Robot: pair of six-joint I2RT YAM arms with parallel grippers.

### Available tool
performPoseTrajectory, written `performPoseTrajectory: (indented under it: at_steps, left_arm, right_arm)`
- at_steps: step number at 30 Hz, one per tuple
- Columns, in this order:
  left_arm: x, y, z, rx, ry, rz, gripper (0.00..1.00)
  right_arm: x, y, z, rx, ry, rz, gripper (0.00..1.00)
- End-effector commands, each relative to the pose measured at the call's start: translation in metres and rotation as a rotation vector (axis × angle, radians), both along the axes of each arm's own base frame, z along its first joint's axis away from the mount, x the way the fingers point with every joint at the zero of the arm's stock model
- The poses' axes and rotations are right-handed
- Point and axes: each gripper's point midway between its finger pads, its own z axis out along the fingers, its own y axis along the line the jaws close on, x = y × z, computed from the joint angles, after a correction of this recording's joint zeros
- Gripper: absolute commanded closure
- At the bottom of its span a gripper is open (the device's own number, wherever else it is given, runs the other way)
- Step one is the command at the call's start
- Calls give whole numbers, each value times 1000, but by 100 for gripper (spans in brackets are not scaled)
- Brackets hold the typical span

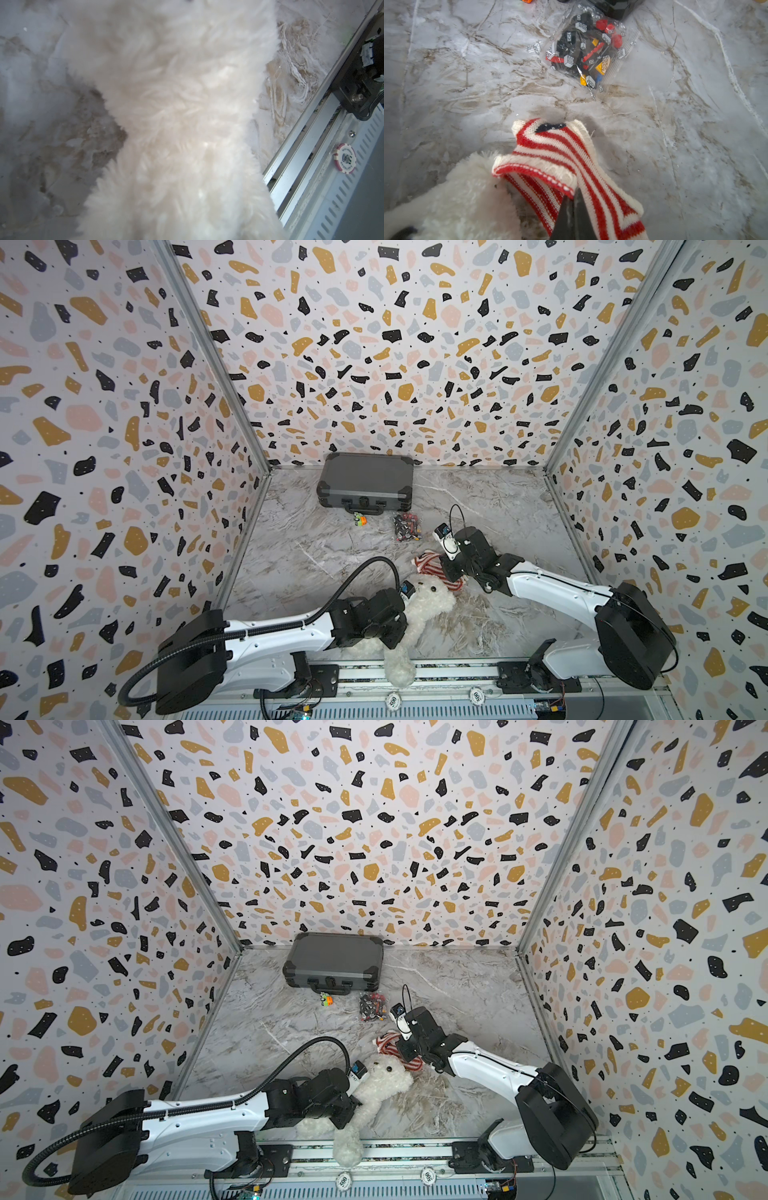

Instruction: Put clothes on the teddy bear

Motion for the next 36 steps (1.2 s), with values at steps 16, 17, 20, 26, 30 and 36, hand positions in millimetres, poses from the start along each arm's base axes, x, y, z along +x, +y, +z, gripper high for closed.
performPoseTrajectory:
  at_steps: [16, 17, 20, 26, 30, 36]
  left_arm:
    - [17, -19, 12, -1, -89, -25, 100]
    - [14, -19, 12, -5, -93, -38, 100]
    - [10, -17, 9, -1, -102, -77, 100]
    - [-3, -31, 10, -22, -91, -150, 100]
    - [7, -28, 8, 9, -115, -98, 100]
    - [23, -19, 13, -9, -119, -16, 100]
  right_arm:
    - [-23, 13, 20, 55, -42, 83, 100]
    - [-23, 13, 19, 53, -42, 80, 100]
    - [-22, 12, 19, 50, -44, 78, 100]
    - [-21, 12, 18, 38, -41, 78, 100]
    - [-23, 14, 22, 48, -47, 93, 100]
    - [-29, 16, 24, 55, -47, 112, 100]
